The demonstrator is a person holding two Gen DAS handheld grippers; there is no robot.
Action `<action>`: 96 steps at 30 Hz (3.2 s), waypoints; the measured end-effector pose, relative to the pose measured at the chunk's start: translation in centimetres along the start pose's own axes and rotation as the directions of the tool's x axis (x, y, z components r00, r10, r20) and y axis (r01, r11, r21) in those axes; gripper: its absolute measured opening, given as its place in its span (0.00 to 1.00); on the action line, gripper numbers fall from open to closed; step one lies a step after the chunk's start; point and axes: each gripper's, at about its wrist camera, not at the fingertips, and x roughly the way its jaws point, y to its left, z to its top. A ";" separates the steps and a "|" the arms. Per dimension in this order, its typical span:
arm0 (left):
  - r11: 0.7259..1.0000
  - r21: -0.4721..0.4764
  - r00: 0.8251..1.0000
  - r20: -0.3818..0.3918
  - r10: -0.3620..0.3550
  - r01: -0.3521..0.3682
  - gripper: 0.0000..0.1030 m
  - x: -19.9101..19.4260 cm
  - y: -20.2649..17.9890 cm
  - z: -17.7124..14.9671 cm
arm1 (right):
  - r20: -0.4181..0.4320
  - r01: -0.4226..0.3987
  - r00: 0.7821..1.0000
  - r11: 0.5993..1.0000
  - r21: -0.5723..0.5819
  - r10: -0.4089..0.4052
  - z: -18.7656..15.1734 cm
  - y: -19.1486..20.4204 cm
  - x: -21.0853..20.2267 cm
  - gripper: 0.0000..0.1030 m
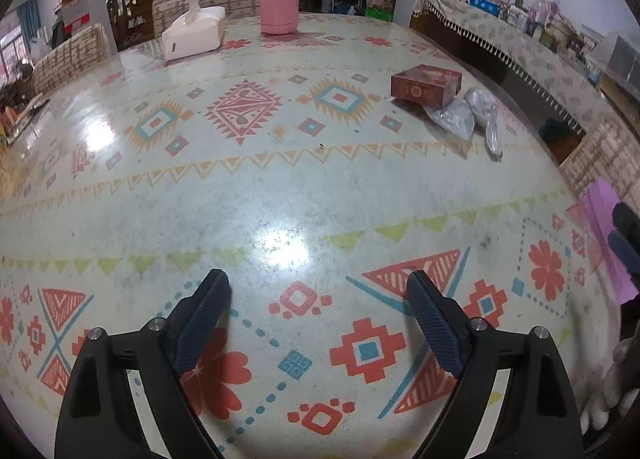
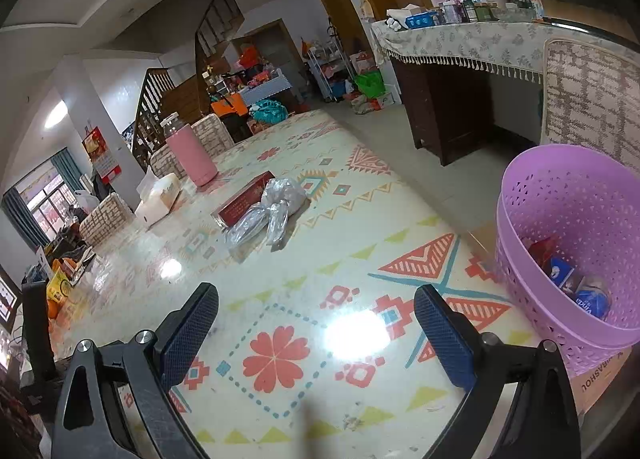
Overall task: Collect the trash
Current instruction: 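Move both open tools back toward the remaining items on the table, then grasp the red SHUANGXI cigarette box with the left gripper, then grasp the clear plastic bag with the right gripper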
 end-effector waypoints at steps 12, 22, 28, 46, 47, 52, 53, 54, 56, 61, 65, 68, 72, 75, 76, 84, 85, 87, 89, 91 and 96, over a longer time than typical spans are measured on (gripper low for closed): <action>0.999 0.025 0.999 -0.026 0.026 -0.025 1.00 0.5 -0.4 0.0 | 0.000 0.000 1.000 1.000 0.001 0.000 0.0 0.0 0.0 0.98; 0.999 0.041 0.999 -0.034 0.023 -0.021 1.00 0.5 -0.5 0.0 | 0.000 -0.003 1.000 1.000 -0.003 0.003 0.2 0.1 0.0 0.97; 0.995 0.039 0.995 -0.034 -0.092 0.093 0.79 -0.9 -0.2 2.0 | -0.002 -0.013 1.000 1.000 -0.005 0.013 0.4 0.2 -0.2 0.97; 0.945 0.173 0.955 -0.157 -0.253 0.278 0.79 10.8 -9.3 19.4 | -0.003 -0.067 0.998 0.997 -0.035 0.067 0.3 0.6 0.2 0.98; 0.945 0.166 0.953 -0.166 -0.255 0.282 0.79 11.4 -9.5 19.7 | -0.003 -0.069 0.998 0.997 -0.035 0.069 0.3 0.6 0.2 0.98; 0.956 0.166 0.961 -0.177 -0.214 0.243 0.53 11.8 -10.0 19.3 | -0.007 -0.077 0.997 0.996 -0.037 0.077 0.3 0.6 0.4 0.98; 0.959 0.176 0.966 -0.169 -0.193 0.223 0.53 11.4 -9.9 18.9 | -0.009 -0.076 0.997 0.996 -0.037 0.076 0.3 0.6 0.5 0.98; 0.961 0.182 0.971 -0.158 -0.182 0.210 0.53 10.8 -9.8 18.5 | -0.013 -0.075 0.997 0.997 -0.037 0.074 0.3 0.7 0.6 0.98; 0.960 0.173 0.970 -0.144 -0.198 0.221 0.53 9.3 -9.1 17.8 | -0.020 -0.072 0.997 0.997 -0.037 0.071 0.3 0.7 0.7 0.98; 0.970 0.132 0.978 -0.071 -0.197 0.205 0.53 4.0 -6.1 14.9 | -0.029 -0.054 0.998 0.998 -0.030 0.054 0.4 0.6 1.0 0.98; 0.981 0.063 0.983 -0.028 -0.181 0.183 0.54 0.8 -3.0 11.7 | -0.029 -0.024 0.999 1.000 -0.019 0.023 0.4 0.5 1.2 0.98; 0.990 0.033 0.990 0.004 -0.140 0.140 0.54 -0.4 -1.6 9.9 | -0.046 -0.006 0.999 1.000 -0.016 0.005 0.4 0.5 1.6 0.98; 0.993 0.021 0.993 0.042 -0.113 0.113 0.54 -0.7 -0.4 8.3 | -0.065 0.024 0.998 1.000 -0.008 -0.025 0.5 0.3 2.0 0.98; 0.993 0.005 0.992 0.055 -0.116 0.115 0.54 -0.5 0.9 7.8 | -0.084 0.048 0.995 0.999 -0.006 -0.049 0.6 0.2 2.3 0.98; 0.990 -0.008 0.989 0.058 -0.137 0.138 0.54 -0.5 1.4 7.7 | -0.093 0.078 0.993 0.997 -0.015 -0.079 0.8 0.5 2.6 0.97; 0.982 -0.064 0.982 0.068 -0.175 0.179 0.54 0.0 3.7 7.4 | -0.138 0.110 0.982 0.986 -0.128 -0.127 4.9 4.9 7.1 0.97; 0.978 -0.079 0.980 0.063 -0.187 0.191 0.54 0.1 4.0 7.4 | -0.140 0.113 0.981 0.984 -0.138 -0.132 5.3 5.4 7.9 0.97; 0.976 -0.091 0.979 0.064 -0.191 0.197 0.54 0.1 4.2 7.5 | -0.171 0.110 0.976 0.981 -0.158 -0.137 6.8 6.7 10.6 0.97; 0.976 -0.097 0.980 0.069 -0.189 0.195 0.54 0.1 4.3 7.5 | -0.195 0.112 0.971 0.983 -0.143 -0.139 7.7 7.3 12.7 0.94; 0.976 -0.103 0.980 0.070 -0.186 0.193 0.54 0.2 4.5 7.5 | -0.220 0.120 0.964 0.984 -0.129 -0.146 8.5 7.7 15.0 0.92; 0.975 -0.118 0.981 0.060 -0.183 0.189 0.54 0.5 4.6 7.5 | -0.272 0.176 0.940 0.976 -0.126 -0.204 8.9 8.5 18.9 0.78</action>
